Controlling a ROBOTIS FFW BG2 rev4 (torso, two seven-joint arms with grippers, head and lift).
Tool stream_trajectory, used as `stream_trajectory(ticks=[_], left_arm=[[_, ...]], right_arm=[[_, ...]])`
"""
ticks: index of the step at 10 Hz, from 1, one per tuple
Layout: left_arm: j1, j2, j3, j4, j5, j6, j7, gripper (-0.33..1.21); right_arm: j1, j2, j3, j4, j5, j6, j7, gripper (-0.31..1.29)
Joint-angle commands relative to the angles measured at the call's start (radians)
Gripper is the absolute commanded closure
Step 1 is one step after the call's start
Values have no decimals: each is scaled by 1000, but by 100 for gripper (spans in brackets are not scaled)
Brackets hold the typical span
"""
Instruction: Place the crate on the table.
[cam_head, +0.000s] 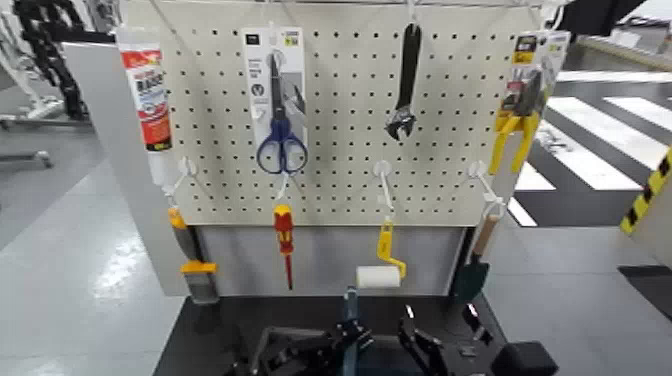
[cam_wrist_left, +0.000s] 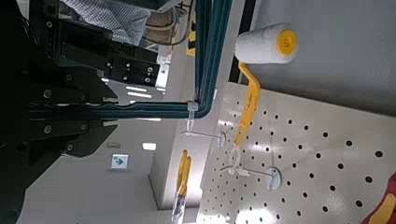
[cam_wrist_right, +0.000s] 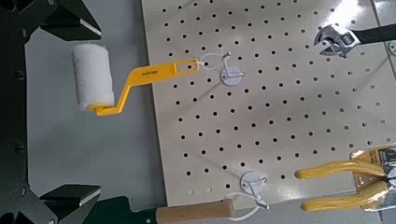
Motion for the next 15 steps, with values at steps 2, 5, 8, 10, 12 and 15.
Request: stream_trajectory(ticks=[2,5,8,10,12,15], left_arm=[[-30,25,25,29,-17,48,21,118],[-52,39,35,40,-47,50,27,118],[-73,48,48,38,-67,54,27,118],[-82,54,56,49,-75,60,25,118],[-88,56,70,63,-86,68,25,118],[-99,56,82,81,-101,68,22,118]], right_arm=[[-2,-2,2,4,-2,-6,0,14],[-4,-2,2,10,-3,-14,0,14],[-4,-2,4,12,-6,-17,0,14],[-4,-2,4,12,-6,-17,0,14],[-4,0,4,12,-6,-17,0,14],[-5,0,4,12,-6,-17,0,14]])
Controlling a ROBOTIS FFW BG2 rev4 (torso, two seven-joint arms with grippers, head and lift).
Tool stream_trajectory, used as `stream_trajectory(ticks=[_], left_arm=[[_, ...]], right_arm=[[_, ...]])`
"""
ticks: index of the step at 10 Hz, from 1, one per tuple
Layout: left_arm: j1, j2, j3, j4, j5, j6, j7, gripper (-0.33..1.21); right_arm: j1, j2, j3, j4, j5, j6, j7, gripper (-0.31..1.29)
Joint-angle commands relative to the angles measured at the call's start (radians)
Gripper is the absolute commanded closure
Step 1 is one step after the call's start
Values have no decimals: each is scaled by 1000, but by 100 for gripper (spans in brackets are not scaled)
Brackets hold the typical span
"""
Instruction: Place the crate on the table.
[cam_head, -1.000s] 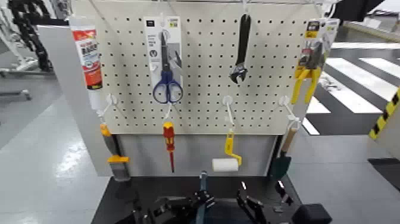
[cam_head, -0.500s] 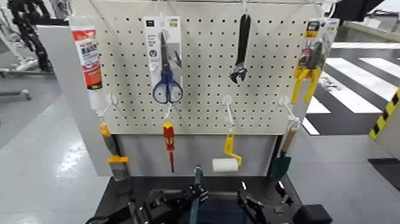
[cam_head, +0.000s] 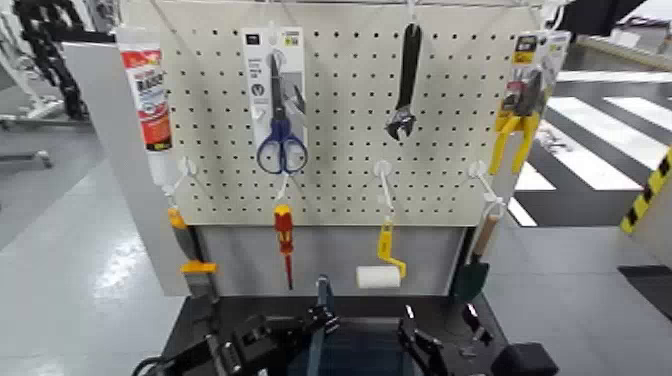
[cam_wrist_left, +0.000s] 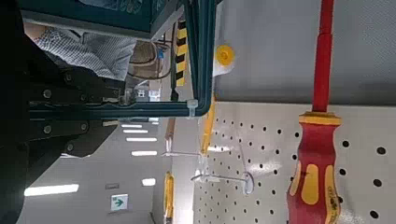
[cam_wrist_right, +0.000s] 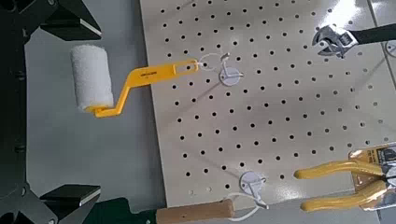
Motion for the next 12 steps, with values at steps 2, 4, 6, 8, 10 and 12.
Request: stream_trajectory(ticks=[2,4,6,8,10,12], left_arm=[[-18,-3,6,29,-21,2,-11,118],[-32,-5,9,43,-34,2,-17,118],[-43,-6,8,55,-48,0,-28,118],[-55,-5,5,69,-58,0,-35,118],[-67,-5,0,87,-73,-1,-46,118],[-83,-6,-9,107,-85,-3,-60,118]], right_arm=[[-1,1,0,0,0,-1,0,14],[0,1,0,0,-2,-2,0,14],[0,3,0,-2,-2,-4,0,14],[0,3,0,-2,-2,-4,0,14],[0,3,0,-2,-2,-4,0,14],[0,3,0,-2,-2,-4,0,14]])
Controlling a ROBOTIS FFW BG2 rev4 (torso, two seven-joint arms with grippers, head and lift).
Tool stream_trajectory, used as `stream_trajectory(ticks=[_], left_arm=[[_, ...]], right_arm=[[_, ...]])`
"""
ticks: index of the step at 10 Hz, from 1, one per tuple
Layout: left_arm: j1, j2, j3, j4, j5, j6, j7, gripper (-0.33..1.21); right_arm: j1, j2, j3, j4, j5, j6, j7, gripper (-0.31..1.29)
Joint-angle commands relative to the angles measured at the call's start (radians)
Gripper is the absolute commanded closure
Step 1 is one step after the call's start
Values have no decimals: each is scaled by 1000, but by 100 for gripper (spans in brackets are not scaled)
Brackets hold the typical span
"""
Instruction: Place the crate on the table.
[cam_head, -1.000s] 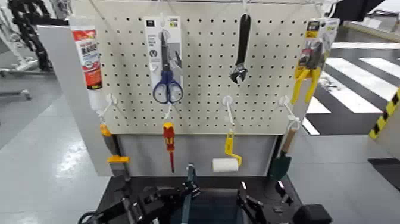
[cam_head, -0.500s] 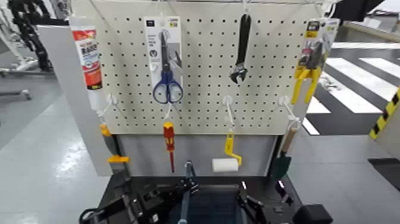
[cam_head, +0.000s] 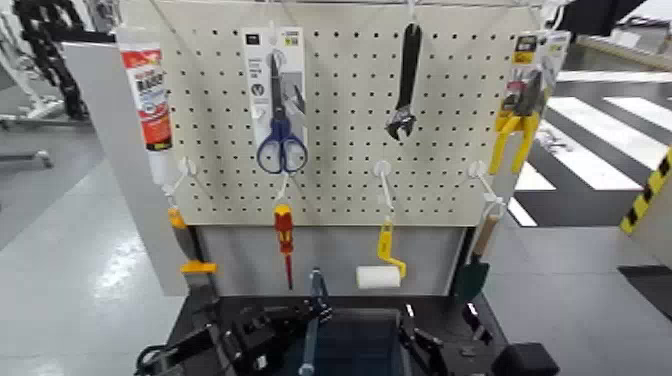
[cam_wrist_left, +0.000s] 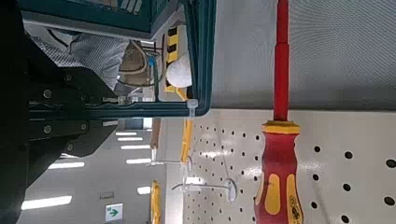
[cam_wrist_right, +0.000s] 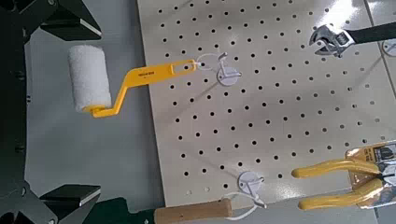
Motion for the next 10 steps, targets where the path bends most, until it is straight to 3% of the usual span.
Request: stream_trajectory(ticks=[1,7,9,10], left_arm=[[-18,-1,-8,23,-17,-2,-11,118],[-42,-9,-37,51,-69,-45,-63,117],[-44,-9,-43,56,-69,-54,-72,107],[-42,-11,-43,57,-69,-54,-73,83]], right_arm=[[0,2,0,0,0,0,0,14],[0,2,0,0,-2,-5,0,14],[0,2,0,2,-2,-6,0,14],[0,3,0,2,-2,-6,0,14]])
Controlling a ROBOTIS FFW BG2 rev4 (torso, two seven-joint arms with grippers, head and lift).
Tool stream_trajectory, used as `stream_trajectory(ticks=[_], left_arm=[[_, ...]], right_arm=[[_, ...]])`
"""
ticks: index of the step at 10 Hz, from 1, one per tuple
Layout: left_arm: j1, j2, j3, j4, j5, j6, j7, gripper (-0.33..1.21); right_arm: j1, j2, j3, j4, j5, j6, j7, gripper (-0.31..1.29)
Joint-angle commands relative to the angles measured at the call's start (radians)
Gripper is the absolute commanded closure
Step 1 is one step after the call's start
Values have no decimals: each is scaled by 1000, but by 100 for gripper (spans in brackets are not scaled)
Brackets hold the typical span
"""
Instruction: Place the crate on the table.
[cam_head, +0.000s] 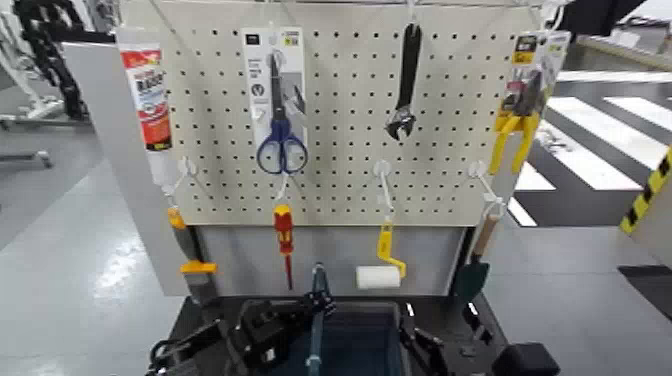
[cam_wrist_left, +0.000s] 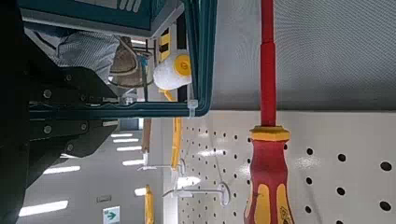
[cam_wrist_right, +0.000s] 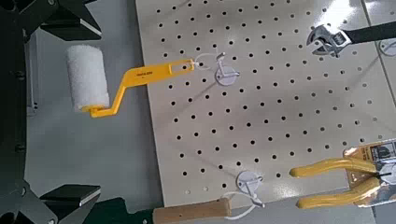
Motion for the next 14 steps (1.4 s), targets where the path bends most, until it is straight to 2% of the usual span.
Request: stream_trajectory(ticks=[1,3,8,10,11,12,14], left_arm=[[2,-2,-6,2,0,-7,-7,67],[13,-6,-3,-9,-17,-11,-13,43],[74,-25,80,-127,-195,-54,-12,17],[108,-29,107,-177,-270,-79,-3,12],[131,-29,129,-225,-339,-96,5,12],[156,-31,162,-286,-471,-120,11,12],[197,-43,187,-377,-694,-235,14,12]], right_arm=[[0,0,0,2,0,-1,0,14],[0,0,0,2,0,-1,0,14],[-2,-3,0,3,-2,1,0,14],[-2,-5,2,2,-2,4,0,14],[-2,-5,2,2,-2,4,0,14],[-2,-5,2,2,-2,4,0,14],[-2,-6,2,0,-2,6,0,14]])
